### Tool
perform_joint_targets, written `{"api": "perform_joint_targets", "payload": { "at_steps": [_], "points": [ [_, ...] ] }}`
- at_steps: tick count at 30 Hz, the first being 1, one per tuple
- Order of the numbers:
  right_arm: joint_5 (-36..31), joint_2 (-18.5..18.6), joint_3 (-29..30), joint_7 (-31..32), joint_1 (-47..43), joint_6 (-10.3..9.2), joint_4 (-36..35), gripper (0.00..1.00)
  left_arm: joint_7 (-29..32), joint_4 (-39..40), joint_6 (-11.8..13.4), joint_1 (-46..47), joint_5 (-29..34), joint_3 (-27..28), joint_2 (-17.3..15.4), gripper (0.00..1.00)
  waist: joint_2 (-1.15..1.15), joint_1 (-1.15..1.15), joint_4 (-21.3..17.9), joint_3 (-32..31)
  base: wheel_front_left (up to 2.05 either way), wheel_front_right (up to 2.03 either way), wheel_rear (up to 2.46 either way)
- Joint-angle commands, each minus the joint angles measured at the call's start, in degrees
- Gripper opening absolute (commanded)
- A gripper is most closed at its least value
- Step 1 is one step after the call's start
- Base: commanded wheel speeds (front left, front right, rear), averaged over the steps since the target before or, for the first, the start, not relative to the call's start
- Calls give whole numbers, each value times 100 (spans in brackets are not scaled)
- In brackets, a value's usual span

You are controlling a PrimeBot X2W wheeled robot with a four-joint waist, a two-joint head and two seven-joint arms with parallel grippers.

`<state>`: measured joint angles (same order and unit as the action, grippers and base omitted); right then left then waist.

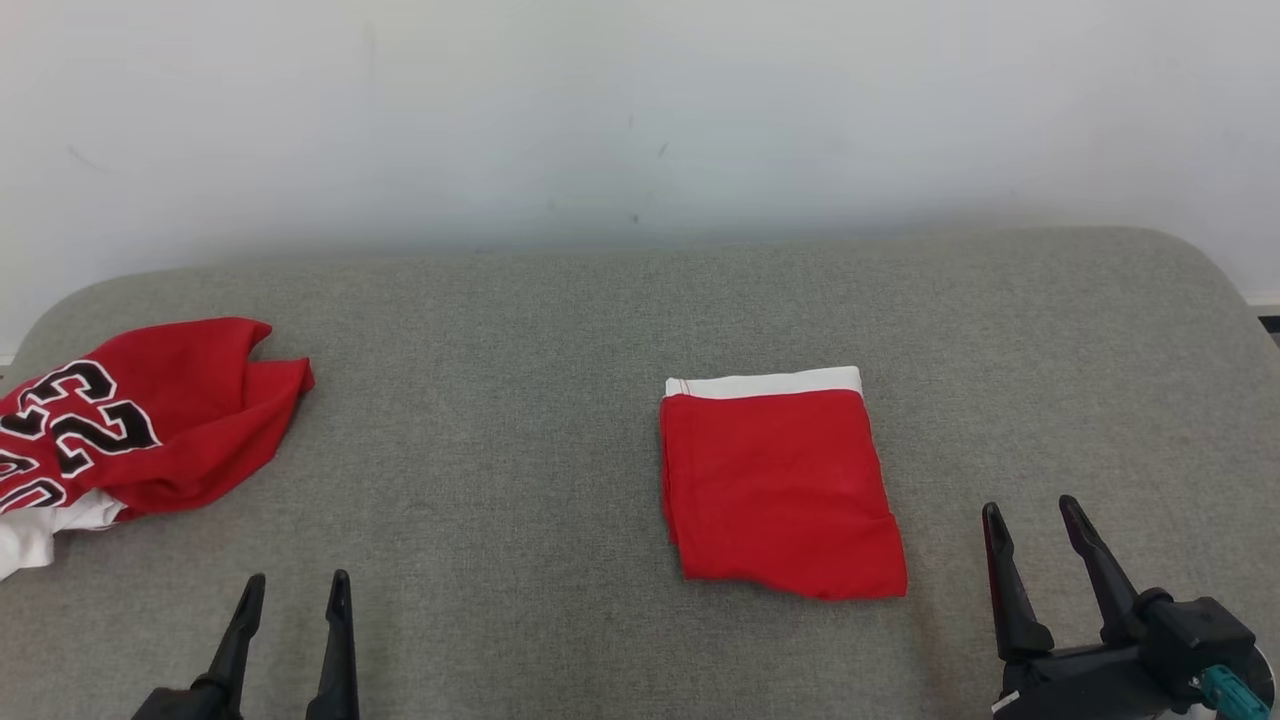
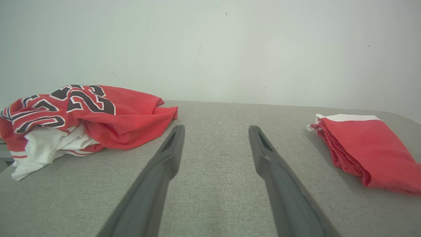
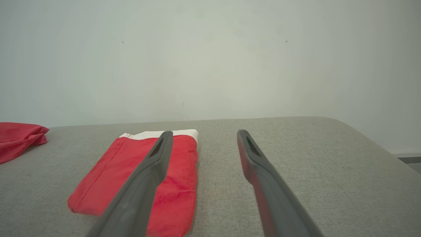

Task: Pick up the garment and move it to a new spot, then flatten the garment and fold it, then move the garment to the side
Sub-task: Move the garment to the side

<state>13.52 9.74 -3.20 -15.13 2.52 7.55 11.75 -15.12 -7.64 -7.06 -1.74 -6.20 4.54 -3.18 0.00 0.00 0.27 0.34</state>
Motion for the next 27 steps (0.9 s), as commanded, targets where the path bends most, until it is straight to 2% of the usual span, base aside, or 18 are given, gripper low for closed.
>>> {"api": "perform_joint_targets", "payload": {
  "at_steps": [1, 14, 18, 23, 27],
  "points": [
    [-30, -29, 31, -1, -47, -14, -1, 100, -3, -13, -3, 16, 23, 18, -22, 100, 0, 0, 10, 3, 0, 0, 0],
    [-47, -110, 79, -1, -83, -14, 71, 100, -3, -33, -28, 75, -9, 86, -10, 100, 0, 0, 31, 49, 0, 0, 0],
    [-61, -14, 30, -1, 167, -15, 206, 100, -3, -23, -32, 131, -3, 45, -5, 100, 0, 0, 96, 111, 0, 0, 0],
    [-108, 184, -188, 44, 779, -14, 779, 100, -3, -16, -26, 203, -28, -22, 5, 100, 0, 0, 217, 209, 0, 0, 0],
    [-15, 319, -333, 320, 1373, -14, 1468, 100, -3, -22, -27, 291, -51, -120, 17, 100, 0, 0, 377, 351, 0, 0, 0]
  ]
}}
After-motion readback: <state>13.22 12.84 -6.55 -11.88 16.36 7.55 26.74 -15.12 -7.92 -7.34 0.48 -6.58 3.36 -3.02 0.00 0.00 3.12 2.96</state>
